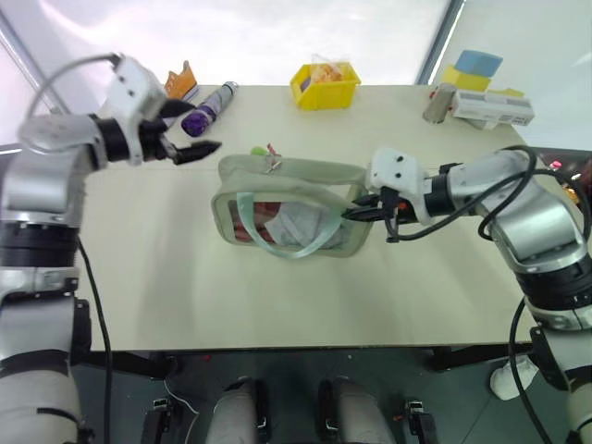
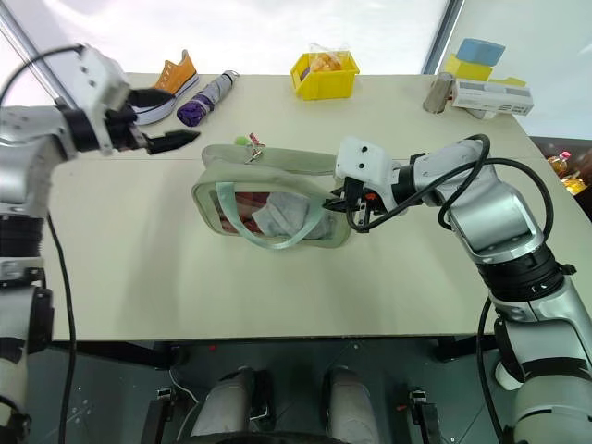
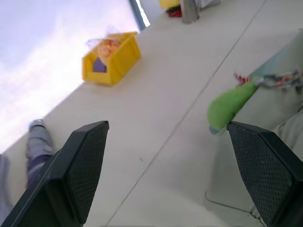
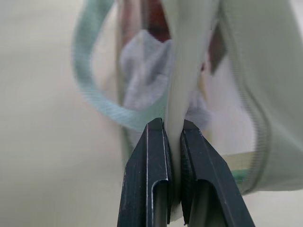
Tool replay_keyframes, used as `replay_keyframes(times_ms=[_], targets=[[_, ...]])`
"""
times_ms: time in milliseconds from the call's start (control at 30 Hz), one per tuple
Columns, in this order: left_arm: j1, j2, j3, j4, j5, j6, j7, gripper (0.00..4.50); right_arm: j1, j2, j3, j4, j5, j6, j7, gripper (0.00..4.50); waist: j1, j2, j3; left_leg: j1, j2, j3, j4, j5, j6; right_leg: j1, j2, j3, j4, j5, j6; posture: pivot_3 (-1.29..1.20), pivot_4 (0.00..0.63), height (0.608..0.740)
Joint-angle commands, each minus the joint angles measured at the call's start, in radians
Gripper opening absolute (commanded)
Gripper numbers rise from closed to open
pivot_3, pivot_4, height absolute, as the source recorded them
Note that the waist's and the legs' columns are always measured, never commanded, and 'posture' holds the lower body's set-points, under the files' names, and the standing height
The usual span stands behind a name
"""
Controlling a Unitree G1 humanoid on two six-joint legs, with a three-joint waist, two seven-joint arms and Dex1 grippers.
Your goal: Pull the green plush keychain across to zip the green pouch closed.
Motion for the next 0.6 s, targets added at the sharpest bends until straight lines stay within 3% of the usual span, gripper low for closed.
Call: replay_keyframes(times_ms=[33, 367, 467, 600], targets=[[-0.069, -0.035, -0.027, 0.108, 0.076, -0.162, 0.005, 4.28, 0.029, -0.007, 0.021, -0.048, 0.029, 0.033, 0.014, 0.0, -0.002, 0.0, 0.0, 0.0, 0.0, 0.0, 0.0, 0.0, 0.0, 0.0, 0.0, 0.0, 0.0, 0.0, 0.0, 0.0, 0.15, 0.74], [-0.233, -0.107, -0.045, 0.436, 0.194, -0.432, 0.023, 4.28, 0.057, -0.03, 0.009, -0.113, 0.057, 0.082, 0.004, 0.0, -0.003, 0.0, 0.0, 0.0, 0.0, 0.0, 0.0, 0.0, 0.0, -0.001, 0.0, 0.0, 0.0, 0.0, 0.0, 0.0, 0.15, 0.74], [-0.222, -0.108, -0.059, 0.453, 0.209, -0.469, -0.013, 4.28, 0.06, -0.036, 0.008, -0.121, 0.064, 0.087, -0.002, 0.0, -0.003, 0.0, 0.0, 0.0, 0.0, 0.0, 0.0, 0.0, 0.0, -0.001, 0.0, 0.0, 0.0, 0.0, 0.0, 0.0, 0.15, 0.74], [-0.162, -0.088, -0.077, 0.343, 0.173, -0.425, -0.184, 4.28, 0.055, -0.04, 0.008, -0.106, 0.058, 0.083, -0.009, 0.0, -0.003, 0.0, 0.0, -0.001, 0.001, 0.0, 0.0, 0.0, 0.0, -0.001, 0.0, 0.0, 0.0, 0.0, 0.0, 0.0, 0.15, 0.74]])
